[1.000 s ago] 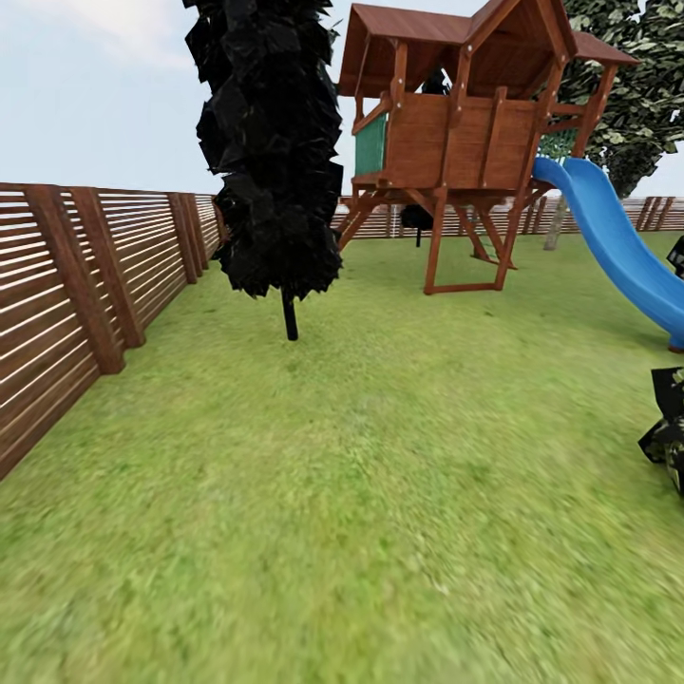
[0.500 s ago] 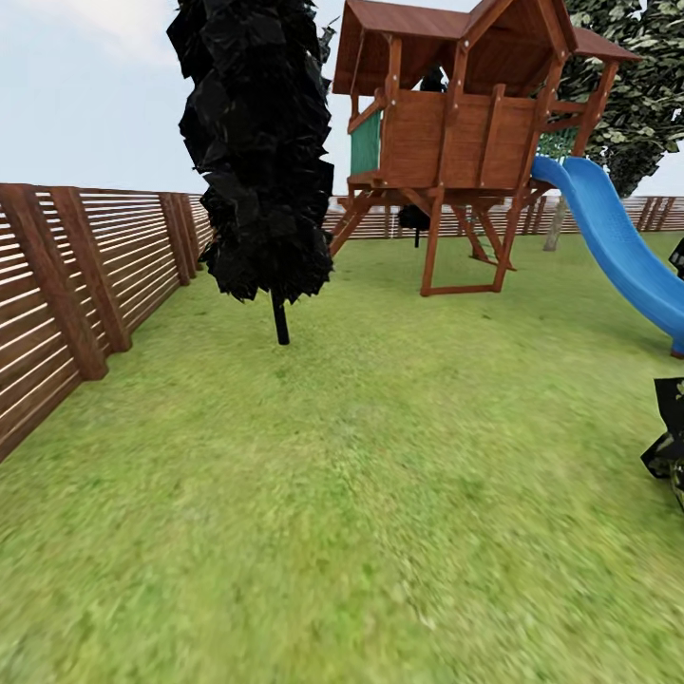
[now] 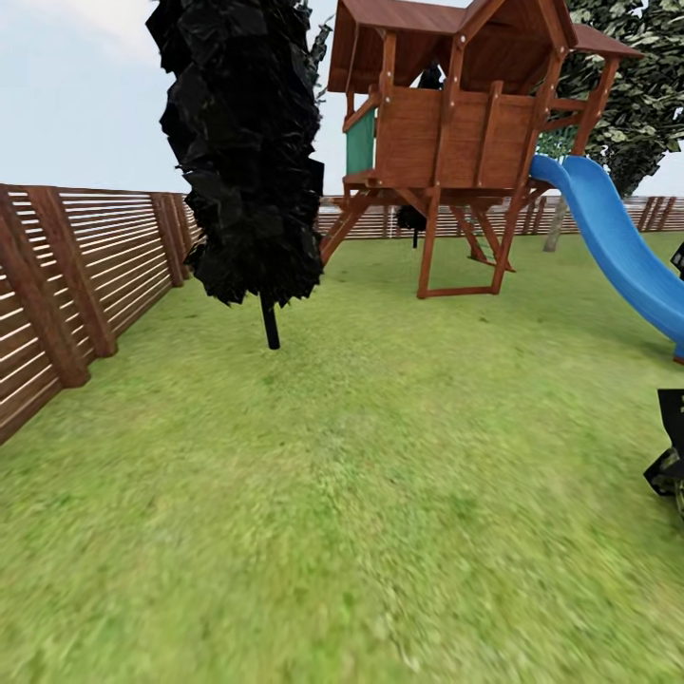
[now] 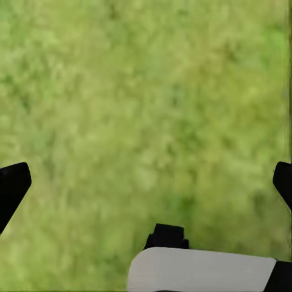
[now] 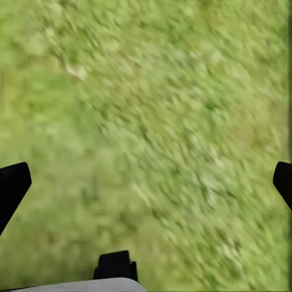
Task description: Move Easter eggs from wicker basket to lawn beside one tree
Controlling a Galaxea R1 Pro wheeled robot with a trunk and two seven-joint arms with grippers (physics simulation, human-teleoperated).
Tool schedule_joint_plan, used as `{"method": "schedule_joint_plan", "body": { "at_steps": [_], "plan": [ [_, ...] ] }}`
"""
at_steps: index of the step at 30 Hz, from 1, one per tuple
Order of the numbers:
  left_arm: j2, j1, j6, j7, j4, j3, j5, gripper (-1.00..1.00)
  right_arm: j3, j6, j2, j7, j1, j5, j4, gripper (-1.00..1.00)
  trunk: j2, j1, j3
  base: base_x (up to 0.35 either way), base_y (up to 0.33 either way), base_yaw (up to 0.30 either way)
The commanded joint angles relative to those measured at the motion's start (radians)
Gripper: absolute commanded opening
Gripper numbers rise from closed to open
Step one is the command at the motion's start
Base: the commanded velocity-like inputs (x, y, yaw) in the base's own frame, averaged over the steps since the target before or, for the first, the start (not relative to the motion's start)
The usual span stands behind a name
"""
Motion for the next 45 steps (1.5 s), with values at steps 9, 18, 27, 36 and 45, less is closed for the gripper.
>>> {"method": "schedule_joint_plan", "body": {
  "at_steps": [9,18,27,36,45],
  "plan": [
    [0.001,0.000,-0.003,0.003,0.001,0.000,0.000,1.00,0.008,-0.004,0.001,-0.004,-0.001,-0.004,0.000,1.00,0.000,0.000,-0.001,0.313,-0.139,0.000],
    [-0.001,0.000,-0.003,0.003,0.002,-0.001,0.000,1.00,0.009,-0.005,0.001,-0.004,-0.001,-0.004,-0.001,1.00,0.000,0.000,-0.001,0.322,-0.117,0.000],
    [-0.002,0.000,-0.003,0.003,0.002,-0.001,-0.001,1.00,0.009,-0.005,0.001,-0.004,-0.001,-0.004,-0.006,1.00,0.000,0.000,-0.001,0.323,-0.115,0.000],
    [-0.003,0.000,-0.003,0.003,0.003,-0.001,0.000,1.00,0.010,-0.005,0.001,-0.004,0.000,-0.002,-0.009,1.00,0.000,0.000,-0.001,0.323,-0.112,-0.062],
    [-0.004,0.000,-0.003,0.003,0.003,-0.001,-0.001,1.00,0.012,-0.005,0.002,-0.004,-0.001,-0.001,-0.009,1.00,0.000,0.000,-0.001,0.323,-0.112,-0.018]
  ]
}}
